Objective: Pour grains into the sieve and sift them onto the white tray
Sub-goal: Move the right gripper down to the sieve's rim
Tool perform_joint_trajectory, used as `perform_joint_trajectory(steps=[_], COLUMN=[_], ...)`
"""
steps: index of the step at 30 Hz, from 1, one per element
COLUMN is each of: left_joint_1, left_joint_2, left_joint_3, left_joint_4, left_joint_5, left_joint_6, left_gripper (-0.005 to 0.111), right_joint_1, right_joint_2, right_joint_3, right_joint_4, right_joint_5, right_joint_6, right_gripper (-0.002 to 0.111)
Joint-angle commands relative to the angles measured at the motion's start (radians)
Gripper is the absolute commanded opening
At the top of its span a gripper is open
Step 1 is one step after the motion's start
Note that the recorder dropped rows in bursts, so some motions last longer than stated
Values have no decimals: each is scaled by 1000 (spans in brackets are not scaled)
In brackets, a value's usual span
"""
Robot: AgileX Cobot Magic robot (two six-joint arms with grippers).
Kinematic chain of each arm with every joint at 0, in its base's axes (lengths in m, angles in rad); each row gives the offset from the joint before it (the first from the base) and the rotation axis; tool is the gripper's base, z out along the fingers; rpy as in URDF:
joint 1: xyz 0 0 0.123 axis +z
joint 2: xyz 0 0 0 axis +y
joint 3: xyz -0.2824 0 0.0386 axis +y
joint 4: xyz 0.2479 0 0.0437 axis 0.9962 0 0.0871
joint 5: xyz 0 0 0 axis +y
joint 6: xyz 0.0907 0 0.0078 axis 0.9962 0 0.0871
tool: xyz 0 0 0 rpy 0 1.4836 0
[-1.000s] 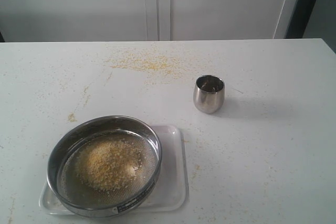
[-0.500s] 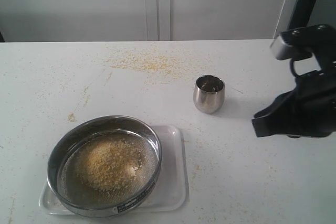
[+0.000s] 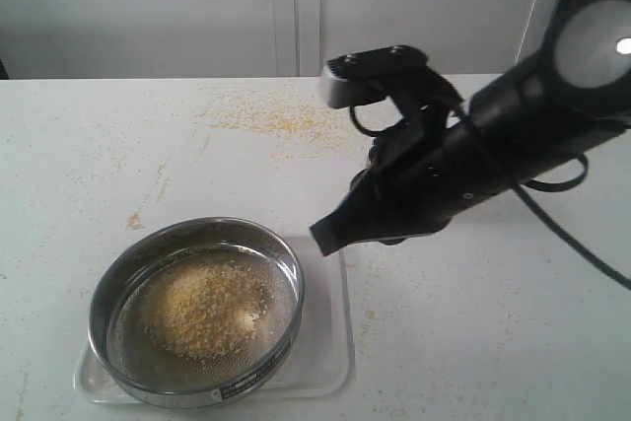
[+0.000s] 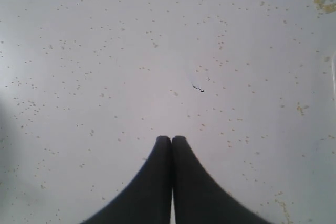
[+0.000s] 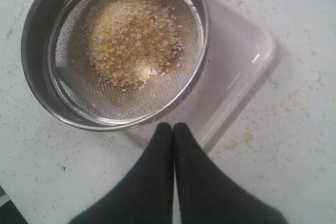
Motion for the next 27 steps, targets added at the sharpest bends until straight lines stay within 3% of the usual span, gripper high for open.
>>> perform_joint_trajectory(steps=[1, 8, 15, 19, 24, 27], left_joint_1=[1, 1, 1, 1, 1, 1], left_joint_2=[-11, -11, -11, -11, -11, -11], left_joint_3=[8, 8, 8, 8, 8, 8], left_joint_4=[2, 2, 2, 2, 2, 2], left_joint_5=[11, 11, 11, 11, 11, 11], left_joint_6=[-3, -3, -3, -3, -3, -3], left_gripper=[0, 0, 0, 0, 0, 0], right_joint_1=[84, 162, 173, 160, 135, 119], right_joint_2=[90, 205, 320, 387, 468, 512], right_joint_3=[-97, -240, -378, -424, -474, -496], right_joint_4=[-115, -348, -404, -407, -407, -408], right_joint_5=[23, 127, 198, 205, 203, 209], right_joint_6=[109, 307, 348, 348, 377, 397], right_gripper=[0, 0, 1, 17, 49, 56])
